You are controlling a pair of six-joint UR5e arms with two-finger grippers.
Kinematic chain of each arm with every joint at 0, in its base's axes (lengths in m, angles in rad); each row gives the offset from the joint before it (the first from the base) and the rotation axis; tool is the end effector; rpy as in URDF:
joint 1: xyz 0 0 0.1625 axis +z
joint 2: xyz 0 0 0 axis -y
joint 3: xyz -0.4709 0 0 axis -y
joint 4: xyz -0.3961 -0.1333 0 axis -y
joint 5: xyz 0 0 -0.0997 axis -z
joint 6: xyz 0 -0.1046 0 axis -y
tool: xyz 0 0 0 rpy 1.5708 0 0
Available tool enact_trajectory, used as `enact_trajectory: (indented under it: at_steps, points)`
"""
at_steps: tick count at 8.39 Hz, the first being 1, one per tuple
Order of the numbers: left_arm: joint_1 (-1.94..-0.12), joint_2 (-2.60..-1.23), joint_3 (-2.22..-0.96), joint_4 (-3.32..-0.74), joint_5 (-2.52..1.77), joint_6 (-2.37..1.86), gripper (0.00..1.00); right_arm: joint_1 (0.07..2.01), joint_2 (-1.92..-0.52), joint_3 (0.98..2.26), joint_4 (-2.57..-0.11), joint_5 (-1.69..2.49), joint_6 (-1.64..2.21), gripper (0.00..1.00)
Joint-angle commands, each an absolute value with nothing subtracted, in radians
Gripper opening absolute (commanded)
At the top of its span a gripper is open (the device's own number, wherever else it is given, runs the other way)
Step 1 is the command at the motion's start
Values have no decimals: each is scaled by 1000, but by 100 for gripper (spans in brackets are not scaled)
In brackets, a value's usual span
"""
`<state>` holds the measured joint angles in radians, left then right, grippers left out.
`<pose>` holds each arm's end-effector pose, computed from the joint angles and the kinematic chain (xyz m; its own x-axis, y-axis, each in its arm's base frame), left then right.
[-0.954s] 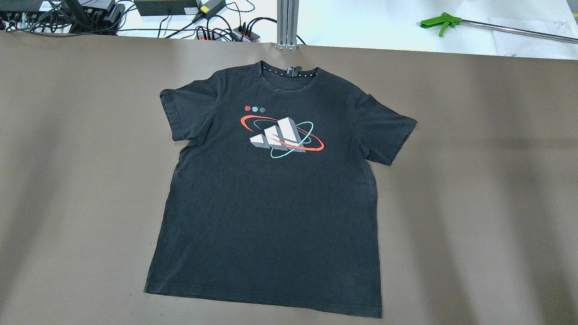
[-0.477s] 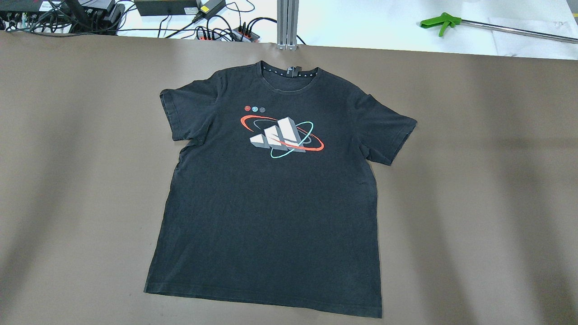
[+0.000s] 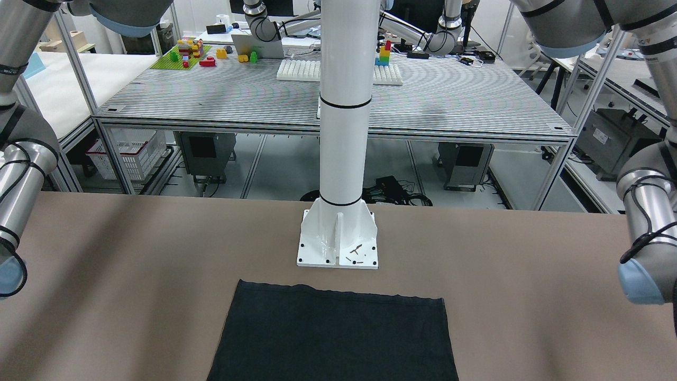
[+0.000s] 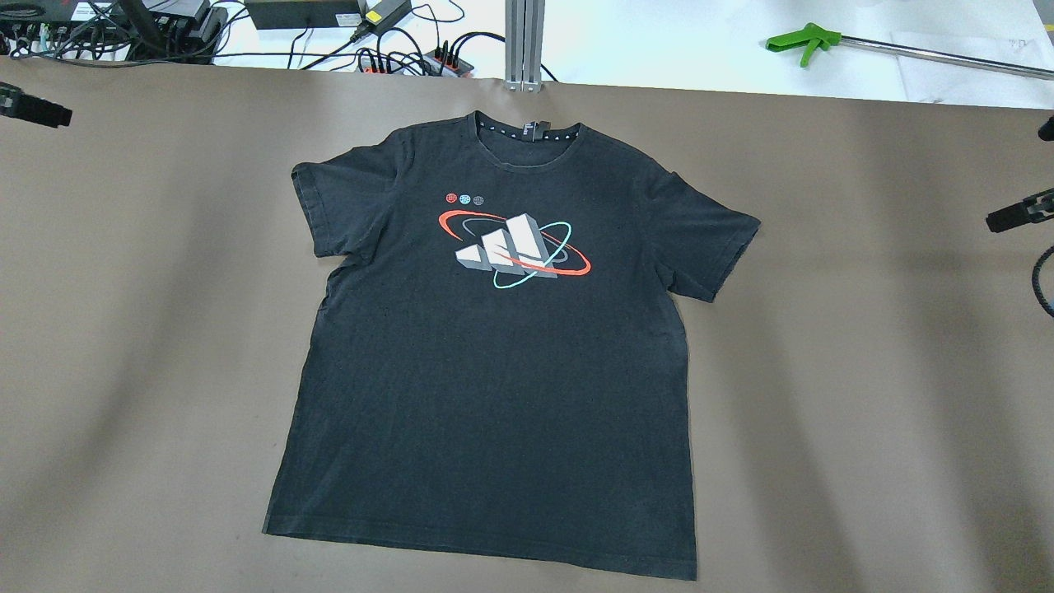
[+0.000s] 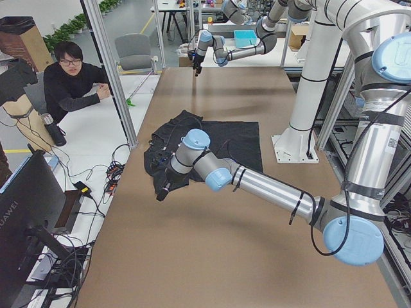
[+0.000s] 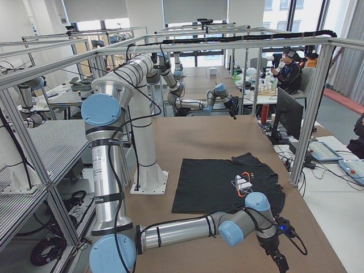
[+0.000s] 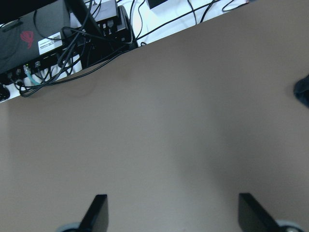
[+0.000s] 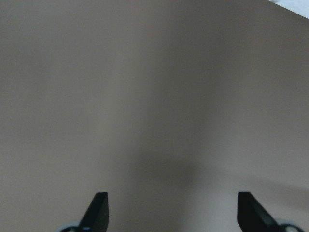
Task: Fold clothes
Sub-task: 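Move both grippers toward the shirt's shoulders near the collar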
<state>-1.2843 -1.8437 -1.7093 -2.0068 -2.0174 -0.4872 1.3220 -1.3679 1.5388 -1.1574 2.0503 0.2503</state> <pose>0.0926 -0.6260 0.4453 0.7712 0.2024 -0.6035 0.1969 0.8258 0.5285 -0.0701 -0.6214 0.5788 0.8233 -0.2504 0.5094 0.0015 0.8984 0.4391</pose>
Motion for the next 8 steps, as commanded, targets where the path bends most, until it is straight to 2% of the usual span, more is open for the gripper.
enact_trajectory:
  at_steps: [1, 2, 6, 8]
  points:
    - [-1226, -1936, -1610, -2072, -2017, -641, 95, 1234, -1267, 1402, -933, 2069, 551, 94]
    - [-1195, -1954, -1558, -2147, -2010, -710, 95, 1201, -1237, 1404, -904, 2063, 677, 94]
    - [-1145, -2130, -1306, -2287, -2005, -762, 95, 1111, -1192, 1378, -879, 2000, 713, 94]
    - [-1106, -2177, -1255, -2335, -1955, -823, 95, 1079, -1190, 1345, -816, 1977, 802, 94]
